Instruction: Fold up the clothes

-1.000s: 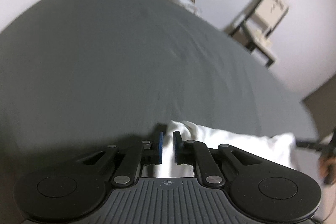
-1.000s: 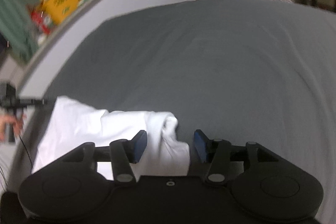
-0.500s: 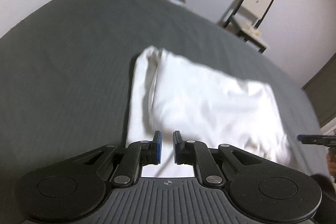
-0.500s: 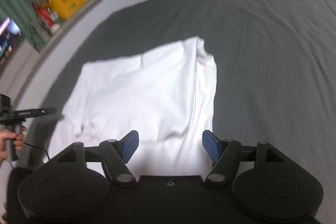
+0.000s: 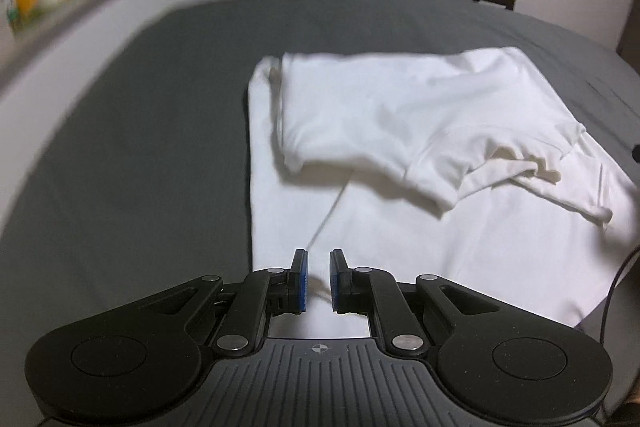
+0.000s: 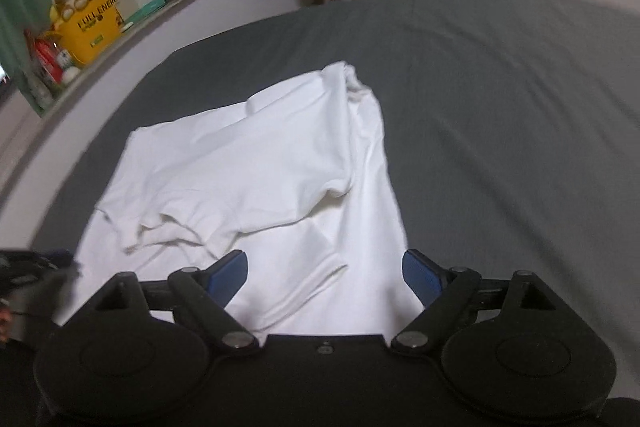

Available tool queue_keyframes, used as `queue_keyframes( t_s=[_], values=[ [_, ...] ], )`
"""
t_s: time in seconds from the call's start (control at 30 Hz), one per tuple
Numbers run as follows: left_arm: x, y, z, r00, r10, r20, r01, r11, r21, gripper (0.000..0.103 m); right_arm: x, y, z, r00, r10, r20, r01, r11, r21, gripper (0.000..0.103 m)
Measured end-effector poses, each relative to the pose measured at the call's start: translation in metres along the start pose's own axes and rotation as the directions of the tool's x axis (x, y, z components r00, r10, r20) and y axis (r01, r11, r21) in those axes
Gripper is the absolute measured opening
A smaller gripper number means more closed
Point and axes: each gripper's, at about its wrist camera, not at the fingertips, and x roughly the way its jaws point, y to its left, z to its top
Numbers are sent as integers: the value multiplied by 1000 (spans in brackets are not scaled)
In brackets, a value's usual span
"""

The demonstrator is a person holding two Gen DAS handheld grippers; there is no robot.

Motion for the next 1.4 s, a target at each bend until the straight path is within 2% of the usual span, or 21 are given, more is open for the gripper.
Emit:
queue_keyframes(
  t_s=[0.1, 0.17, 0.27, 0.37, 0.47, 0.57, 0.67, 0.83, 0.93, 1.0, 1.07, 1.13, 1.2, 1.27, 1.4],
  values=[
    [-12, -7, -3, 999, 8, 52, -11, 998, 59, 9, 0, 1, -9, 998, 13, 54, -15, 999, 46, 88],
    [-16, -10, -5, 998, 5, 60, -10, 997, 83, 9, 4, 5, -13, 998, 12, 54, -13, 999, 30, 88],
    [-23, -11, -8, 998, 8, 65, -15, 994, 110, 10, 7, 14, -15, 998, -32, 46, 34, 999, -27, 89],
    [-23, -13, -3, 999, 31, 42, -36, 991, 128, 10, 8, 15, -16, 998, -51, 38, 52, 998, -40, 89],
    [-11, -14, -2, 995, 78, -65, -69, 989, 127, 10, 8, 15, -15, 996, -75, 38, 76, 996, -47, 89],
    [-12, -6, -2, 993, 94, -70, -89, 993, 71, 10, 8, 12, -15, 997, -69, 35, 70, 997, -39, 89],
    [-18, 4, -4, 999, 26, -32, -26, 1000, 0, 10, 7, 11, -16, 998, -54, 38, 55, 998, -29, 89],
    [-28, 15, -10, 1000, -13, 9, 14, 998, -68, 10, 5, 8, -16, 998, -36, 52, 36, 999, -7, 89],
    [-38, 15, -12, 998, -6, 63, 11, 998, -67, 10, 7, 6, -15, 998, -33, 53, 33, 999, 8, 89],
    [-42, 10, -10, 997, -5, 76, 8, 999, -34, 10, 8, 6, -15, 998, -32, 52, 32, 999, 15, 89],
    [-41, 2, -5, 999, 10, 47, -10, 1000, 13, 10, 9, 6, -16, 998, -30, 50, 29, 999, 18, 89],
    [-36, -3, 3, 999, 11, -42, -10, 1000, 24, 10, 10, 8, -17, 998, -29, 50, 29, 1000, 11, 89],
    [-29, -5, 7, 991, 0, -136, 4, 1000, 28, 10, 12, 10, -17, 998, -30, 47, 30, 1000, 0, 89],
    [-36, -4, 6, 997, -18, -73, 20, 1000, 25, 10, 14, 11, -17, 999, -30, 39, 31, 1000, -6, 89],
    [-38, 1, 6, 998, -66, -20, 67, 997, 39, 10, 15, 8, -17, 999, -25, 37, 25, 1000, 3, 89]
  ],
)
